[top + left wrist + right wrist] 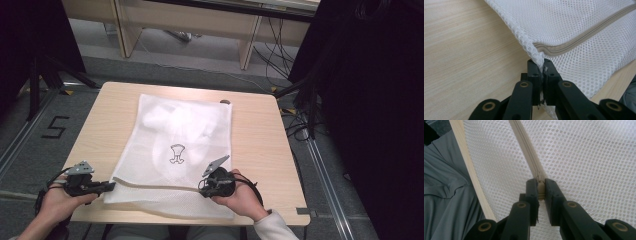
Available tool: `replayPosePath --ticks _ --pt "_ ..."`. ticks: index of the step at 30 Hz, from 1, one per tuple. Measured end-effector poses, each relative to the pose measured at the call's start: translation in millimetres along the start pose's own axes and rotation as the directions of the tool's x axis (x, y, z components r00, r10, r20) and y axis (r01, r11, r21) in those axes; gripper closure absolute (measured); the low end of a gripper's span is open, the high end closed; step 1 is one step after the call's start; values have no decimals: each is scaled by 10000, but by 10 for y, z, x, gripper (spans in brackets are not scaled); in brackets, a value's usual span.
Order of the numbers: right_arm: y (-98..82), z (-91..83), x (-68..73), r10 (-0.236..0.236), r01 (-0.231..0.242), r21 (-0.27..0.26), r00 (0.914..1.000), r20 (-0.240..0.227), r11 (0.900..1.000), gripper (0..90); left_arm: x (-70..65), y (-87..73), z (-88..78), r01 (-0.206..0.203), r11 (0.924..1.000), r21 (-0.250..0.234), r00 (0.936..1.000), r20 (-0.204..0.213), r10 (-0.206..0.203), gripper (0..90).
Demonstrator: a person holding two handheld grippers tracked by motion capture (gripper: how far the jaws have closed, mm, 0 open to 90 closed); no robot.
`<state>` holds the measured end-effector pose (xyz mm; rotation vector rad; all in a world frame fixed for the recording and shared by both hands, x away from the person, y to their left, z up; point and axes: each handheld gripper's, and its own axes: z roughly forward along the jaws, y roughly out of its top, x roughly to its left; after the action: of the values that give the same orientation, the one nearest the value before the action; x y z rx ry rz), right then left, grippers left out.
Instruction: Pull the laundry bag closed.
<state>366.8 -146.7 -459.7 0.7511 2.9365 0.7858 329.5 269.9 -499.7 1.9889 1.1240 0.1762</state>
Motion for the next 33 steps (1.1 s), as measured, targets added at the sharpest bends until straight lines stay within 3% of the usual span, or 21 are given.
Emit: replayPosePath --ticks 2,5,7,8,10,11,13,14,20,22,33 --pt "-5 -2 4 16 -16 65 10000 53 10000 824 -4 -8 12 52 9998 -207 10000 -17 -52 855" --pt "-16 -11 0 14 -14 19 10000 25 10000 824 4 0 -2 -45 10000 39 10000 -24 45 855" --pt "-23 -15 -3 19 -19 -4 10000 58 10000 824 -4 -8 12 51 9998 -210 10000 -23 -52 855" --pt "-27 -21 -4 47 -47 -2 10000 35 10000 824 2 -1 0 7 10000 -1 10000 27 -7 855" --pt "-37 -28 -7 78 -78 -37 10000 36 10000 824 1 -1 -1 4 10000 8 10000 0 -4 855" --pt "-42 -29 -10 50 -50 -32 10000 72 10000 824 -4 -9 12 46 9998 -217 10000 -22 -46 855" --pt "-50 -31 -14 29 -29 -50 9999 102 10000 824 -1 -2 1 16 10000 -44 10000 -26 -16 855" --pt "-55 -40 -17 87 -87 -20 10000 44 10000 824 -4 -9 13 44 9997 -242 10000 -31 -45 855" --pt "-84 -69 -19 309 -309 -12 9995 64 9995 824 4 -2 -1 -40 10000 -1 10000 -14 40 855" --pt "-92 -72 -24 292 -292 -28 9995 119 9996 824 -5 -8 12 54 9998 -211 10000 -10 -54 855" --pt "-127 -97 -29 338 -337 -37 9993 185 9994 824 0 -3 4 25 10000 -79 10000 20 -24 855"
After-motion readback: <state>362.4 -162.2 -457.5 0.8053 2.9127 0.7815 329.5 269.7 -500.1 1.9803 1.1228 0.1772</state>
